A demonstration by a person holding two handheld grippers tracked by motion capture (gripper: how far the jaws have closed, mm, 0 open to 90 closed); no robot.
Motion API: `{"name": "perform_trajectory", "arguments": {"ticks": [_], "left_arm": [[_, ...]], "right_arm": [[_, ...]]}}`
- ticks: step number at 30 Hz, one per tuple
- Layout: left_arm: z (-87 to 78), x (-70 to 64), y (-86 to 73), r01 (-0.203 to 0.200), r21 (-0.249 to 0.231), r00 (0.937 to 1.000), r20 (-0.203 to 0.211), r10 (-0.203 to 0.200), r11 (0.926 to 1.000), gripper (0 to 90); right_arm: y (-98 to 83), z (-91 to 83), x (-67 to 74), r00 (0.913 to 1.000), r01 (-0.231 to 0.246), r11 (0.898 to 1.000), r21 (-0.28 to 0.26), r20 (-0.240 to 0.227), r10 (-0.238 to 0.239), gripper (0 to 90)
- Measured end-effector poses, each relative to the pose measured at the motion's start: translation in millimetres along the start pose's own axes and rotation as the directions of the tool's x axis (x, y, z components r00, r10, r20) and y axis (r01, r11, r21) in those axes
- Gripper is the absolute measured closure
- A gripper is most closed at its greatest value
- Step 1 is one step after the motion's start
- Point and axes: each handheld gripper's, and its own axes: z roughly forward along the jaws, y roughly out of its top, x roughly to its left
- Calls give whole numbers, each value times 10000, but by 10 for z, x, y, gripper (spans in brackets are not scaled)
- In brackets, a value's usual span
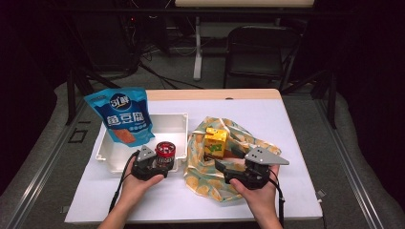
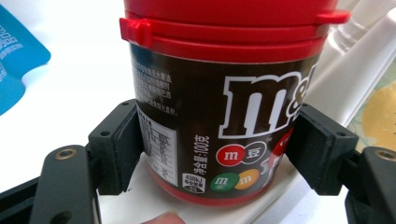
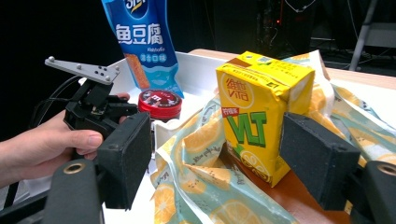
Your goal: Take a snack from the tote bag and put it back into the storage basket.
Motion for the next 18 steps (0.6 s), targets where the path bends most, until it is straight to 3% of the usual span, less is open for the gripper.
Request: {"name": "perform_trajectory", "arguments": {"ticks": [7,18], "left_arm": [[-27,16,-18,217,20,9998,-21,-217,9998,248],[-73,20,-33,83,-133,9999,-70,-84,9999,255]], "right_arm": [[-10,-4,-21,10000,41,9999,96,81,-42,256],[-26,4,-44,10000,-2,9999,119,92,1,256]]}}
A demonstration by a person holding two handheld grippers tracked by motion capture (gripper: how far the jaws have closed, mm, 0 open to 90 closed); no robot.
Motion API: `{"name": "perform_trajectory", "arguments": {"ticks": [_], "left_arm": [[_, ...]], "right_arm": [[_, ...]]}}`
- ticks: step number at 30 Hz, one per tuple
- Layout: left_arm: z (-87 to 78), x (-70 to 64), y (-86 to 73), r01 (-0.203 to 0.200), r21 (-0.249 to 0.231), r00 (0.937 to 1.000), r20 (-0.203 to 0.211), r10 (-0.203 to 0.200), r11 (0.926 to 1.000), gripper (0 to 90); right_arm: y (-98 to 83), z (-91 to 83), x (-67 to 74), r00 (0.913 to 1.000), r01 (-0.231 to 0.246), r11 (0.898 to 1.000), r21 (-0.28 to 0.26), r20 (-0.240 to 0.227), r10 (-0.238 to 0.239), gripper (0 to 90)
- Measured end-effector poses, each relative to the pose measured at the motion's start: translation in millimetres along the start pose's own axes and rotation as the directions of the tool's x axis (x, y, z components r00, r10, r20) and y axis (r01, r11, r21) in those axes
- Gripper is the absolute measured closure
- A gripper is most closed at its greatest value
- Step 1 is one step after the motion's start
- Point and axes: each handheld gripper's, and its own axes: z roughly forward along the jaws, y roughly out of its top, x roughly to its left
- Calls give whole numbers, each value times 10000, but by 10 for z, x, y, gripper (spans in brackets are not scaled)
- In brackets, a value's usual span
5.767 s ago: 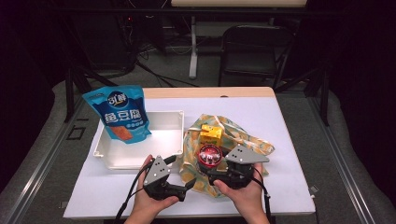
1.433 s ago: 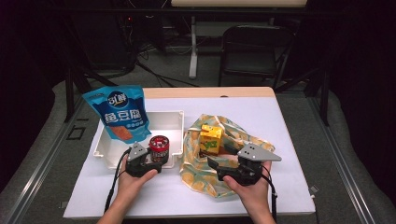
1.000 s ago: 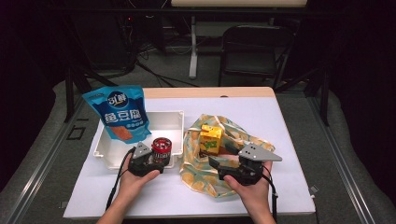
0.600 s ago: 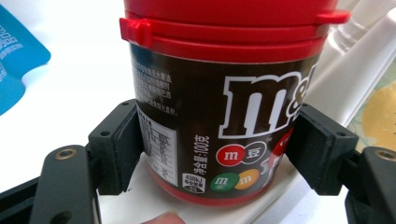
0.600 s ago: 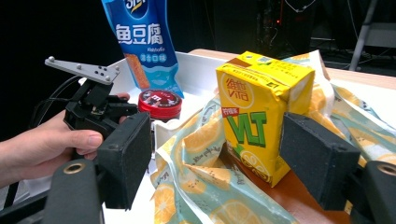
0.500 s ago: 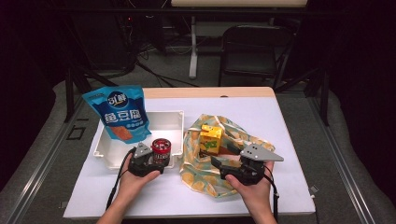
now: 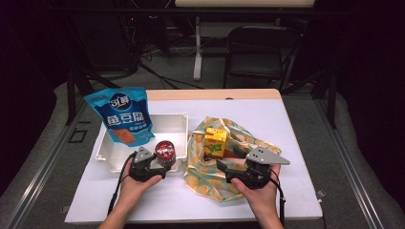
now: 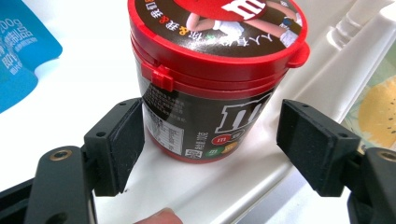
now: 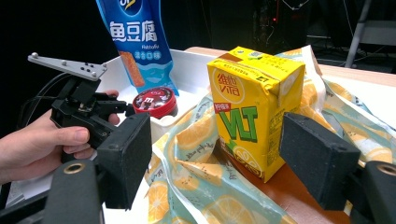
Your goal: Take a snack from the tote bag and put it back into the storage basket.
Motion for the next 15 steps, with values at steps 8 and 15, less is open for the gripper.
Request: {"name": "perform_trajectory", "arguments": {"ticks": [8,15], "left_arm": [[-230,20,-53,979,-366,9951,174,-973,9945,347],[-286,-24,-40,1180,-20,9922,401,-1178,9930,796]], "right_arm": [[-41,-36,-23,9999,24,10000,39,105,-25,255],[-76,-60,-70,9997,-38,9999,135,243,35,256]]}}
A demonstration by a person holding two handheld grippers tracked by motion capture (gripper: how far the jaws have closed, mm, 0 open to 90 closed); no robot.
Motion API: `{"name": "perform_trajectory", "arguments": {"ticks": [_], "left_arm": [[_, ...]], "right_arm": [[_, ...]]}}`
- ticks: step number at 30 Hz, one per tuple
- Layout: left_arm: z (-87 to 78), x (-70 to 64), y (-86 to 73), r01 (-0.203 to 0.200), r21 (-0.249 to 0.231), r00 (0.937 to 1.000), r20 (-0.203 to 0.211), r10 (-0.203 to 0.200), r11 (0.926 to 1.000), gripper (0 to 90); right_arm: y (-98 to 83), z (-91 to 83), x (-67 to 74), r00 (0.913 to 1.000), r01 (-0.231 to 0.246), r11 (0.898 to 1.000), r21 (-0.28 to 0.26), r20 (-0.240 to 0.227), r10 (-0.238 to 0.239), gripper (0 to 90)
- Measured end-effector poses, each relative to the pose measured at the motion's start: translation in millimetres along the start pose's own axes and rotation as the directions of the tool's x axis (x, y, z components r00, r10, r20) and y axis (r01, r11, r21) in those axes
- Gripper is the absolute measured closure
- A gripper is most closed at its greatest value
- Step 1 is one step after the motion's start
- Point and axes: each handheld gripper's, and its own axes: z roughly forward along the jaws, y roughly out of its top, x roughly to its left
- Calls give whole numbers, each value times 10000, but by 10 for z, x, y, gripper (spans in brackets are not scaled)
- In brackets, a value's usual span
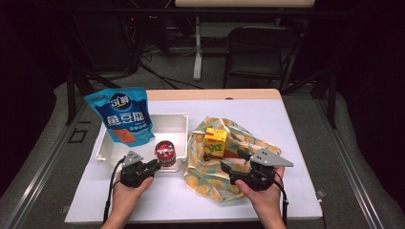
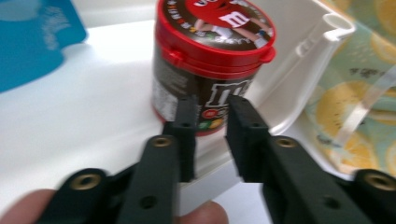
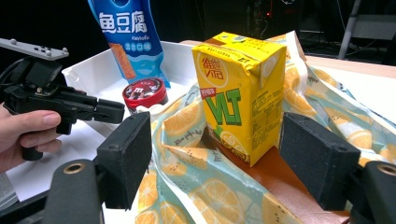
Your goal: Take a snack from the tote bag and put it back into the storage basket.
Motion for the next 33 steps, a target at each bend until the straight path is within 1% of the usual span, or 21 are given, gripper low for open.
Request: {"name": "perform_trajectory", "arguments": {"ticks": [2,3,5,6,7,9,11,15,17,18,19,20,22,23,24,25,26,27,28,29,33], "left_arm": [[21,0,3,3,-29,10000,-49,-3,10000,818],[29,14,19,-72,130,9999,-126,74,9999,830],[63,48,53,193,-19,9998,-53,-193,9998,854],[97,78,97,544,-101,9983,194,-542,9985,886],[97,78,97,544,-101,9983,194,-542,9985,900],[171,87,164,651,-59,9976,239,-649,9979,900],[193,89,186,586,0,9980,251,-585,9983,900],[282,126,275,661,84,9977,121,-662,9978,900],[366,169,347,975,169,9949,238,-979,9951,900],[366,169,347,975,169,9949,238,-979,9951,900],[412,195,397,1152,52,9932,178,-1153,9933,900],[421,213,413,1350,-19,9904,306,-1349,9908,900],[418,222,431,1415,76,9895,285,-1417,9899,900],[412,215,431,1404,-37,9897,277,-1402,9901,900],[374,177,418,1220,103,9914,475,-1223,9925,900],[374,177,418,1220,103,9914,475,-1223,9925,900],[354,132,403,856,247,9953,431,-866,9960,900],[341,30,367,-46,356,9994,351,33,9994,900],[341,30,367,-46,356,9994,351,33,9994,898],[365,-42,358,-485,406,9988,112,481,9980,898],[431,-63,423,-402,406,9992,52,400,9984,900]], "right_arm": [[4,-1,4,10000,24,10000,19,1,-24,256],[5,2,9,10000,21,10000,5,-30,-21,256],[3,7,8,10000,29,10000,43,-38,-29,256],[-1,15,6,10000,-1,10000,22,-18,1,257],[-2,19,6,10000,-17,10000,32,-24,17,257],[-5,28,7,10000,35,10000,80,-16,-35,258],[-7,32,7,10000,70,9999,94,-26,-70,258],[-15,40,0,10000,50,9999,139,30,-51,258],[-23,45,-11,10000,7,9999,149,38,-8,259],[-23,45,-11,10000,7,9999,149,38,-8,259],[-24,47,-16,10000,-17,9999,151,46,17,259],[-23,46,-17,10000,-28,9999,148,44,28,259],[-22,46,-18,10000,-25,9999,138,48,24,259],[-20,40,-24,10000,-32,9999,136,61,31,259],[-20,35,-29,10000,-33,9999,116,59,32,260],[-20,35,-29,10000,-33,9999,116,59,32,260],[-23,24,-45,9999,-41,9999,105,129,39,260],[-25,23,-55,9999,-62,9999,103,102,61,261],[-25,23,-55,9999,-62,9999,103,102,61,261],[-28,19,-67,9998,-72,9999,141,172,69,260],[-17,18,-55,9998,-49,9999,107,167,48,260]]}}
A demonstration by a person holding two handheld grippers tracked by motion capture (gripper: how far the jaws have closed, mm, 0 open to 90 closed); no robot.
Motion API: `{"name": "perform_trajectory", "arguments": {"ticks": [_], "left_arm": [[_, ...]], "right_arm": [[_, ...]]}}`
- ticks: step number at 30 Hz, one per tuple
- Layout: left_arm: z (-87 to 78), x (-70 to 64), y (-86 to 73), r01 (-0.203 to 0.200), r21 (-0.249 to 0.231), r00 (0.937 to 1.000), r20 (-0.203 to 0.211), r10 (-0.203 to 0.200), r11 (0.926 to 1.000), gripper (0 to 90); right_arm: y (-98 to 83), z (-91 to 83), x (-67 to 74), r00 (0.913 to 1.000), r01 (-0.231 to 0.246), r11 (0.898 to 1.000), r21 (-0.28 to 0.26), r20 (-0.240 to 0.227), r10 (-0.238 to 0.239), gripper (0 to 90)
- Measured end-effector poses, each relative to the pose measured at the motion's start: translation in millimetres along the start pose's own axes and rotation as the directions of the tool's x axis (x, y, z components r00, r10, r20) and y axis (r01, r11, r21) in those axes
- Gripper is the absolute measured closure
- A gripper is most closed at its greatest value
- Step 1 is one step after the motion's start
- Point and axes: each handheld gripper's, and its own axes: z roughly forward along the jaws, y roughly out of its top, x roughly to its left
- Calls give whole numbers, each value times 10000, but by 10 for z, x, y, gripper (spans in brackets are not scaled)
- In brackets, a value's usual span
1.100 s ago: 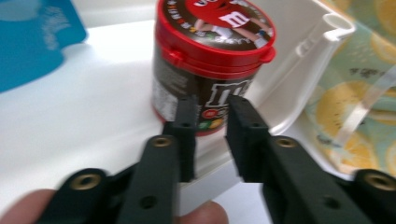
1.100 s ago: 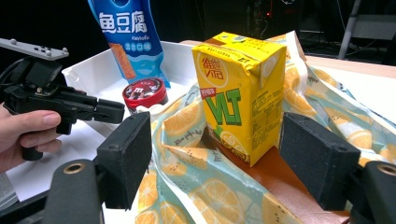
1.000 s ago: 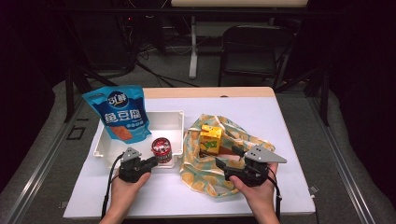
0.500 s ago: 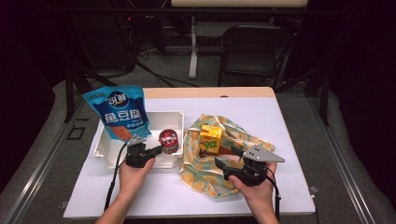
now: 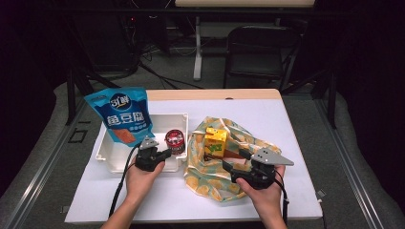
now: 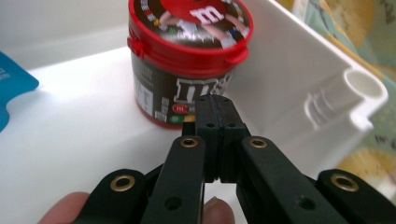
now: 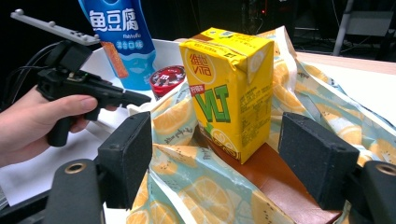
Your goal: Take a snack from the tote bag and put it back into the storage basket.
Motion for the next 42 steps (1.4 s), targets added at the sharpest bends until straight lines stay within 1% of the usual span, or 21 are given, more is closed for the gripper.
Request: {"name": "perform_trajectory", "arguments": {"ticks": [1,2,4,7,9,10,11,13,14,15,18,21,22,23,26,29,31,32,36,38,42], "left_arm": [[0,0,0,0,0,10000,0,0,10000,900],[39,-22,38,-127,100,9998,-158,129,9999,900],[71,-16,69,-44,197,9997,-249,49,9998,900],[80,-4,98,-2,69,9993,-383,4,10000,900],[94,2,129,8,61,9973,-734,-4,10000,900],[118,18,162,109,171,9989,-455,-101,9998,900],[118,18,162,109,171,9989,-455,-101,9998,900],[174,34,192,226,307,9994,-259,-218,9993,900],[194,41,201,372,322,9992,-148,-368,9988,900],[194,41,201,372,322,9992,-148,-368,9988,900],[253,50,237,559,299,9984,-38,-558,9980,900],[274,54,264,586,277,9983,-4,-586,9979,900],[294,59,269,615,139,9980,-141,-613,9980,900],[318,88,288,757,186,9970,-179,-754,9970,900],[330,114,308,853,193,9962,-179,-849,9962,900],[345,140,329,1010,123,9949,-14,-1010,9948,900],[352,149,335,1022,165,9948,20,-1022,9946,900],[355,157,337,1048,194,9944,97,-1050,9943,900],[373,153,335,930,42,9957,-50,-930,9957,899],[377,156,341,819,15,9964,-223,-818,9966,876],[390,167,347,740,60,9970,-216,-738,9972,863]], "right_arm": [[0,0,0,10000,0,10000,0,0,0,260],[3,-4,8,10000,26,10000,1,-21,-26,261],[1,-2,-1,10000,4,10000,-7,4,-4,261],[-4,4,-13,10000,-28,10000,-3,15,28,262],[-9,10,-14,10000,-18,10000,40,-6,18,262],[-12,11,-13,10000,-7,10000,58,-11,8,262],[-12,11,-13,10000,-7,10000,58,-11,8,262],[-11,6,-19,10000,2,10000,43,33,-3,262],[-11,5,-23,10000,-22,10000,18,36,22,262],[-10,4,-26,10000,-16,10000,25,60,16,262],[-14,10,-31,10000,-35,10000,23,82,35,263],[-18,19,-33,9999,19,10000,61,100,-20,262],[-22,27,-32,10000,-3,9999,101,83,2,263],[-24,30,-32,10000,1,9999,117,93,-3,263],[-27,32,-33,10000,16,9999,119,98,-17,264],[-31,38,-37,10000,17,9999,129,88,-18,266],[-33,45,-43,10000,26,9999,145,63,-27,276],[-35,54,-45,10000,51,9999,142,6,-51,301],[-34,63,-40,9999,130,9998,170,14,-131,301],[-34,69,-46,9999,118,9997,204,32,-119,300],[-37,75,-52,9999,96,9998,164,72,-97,299]]}}
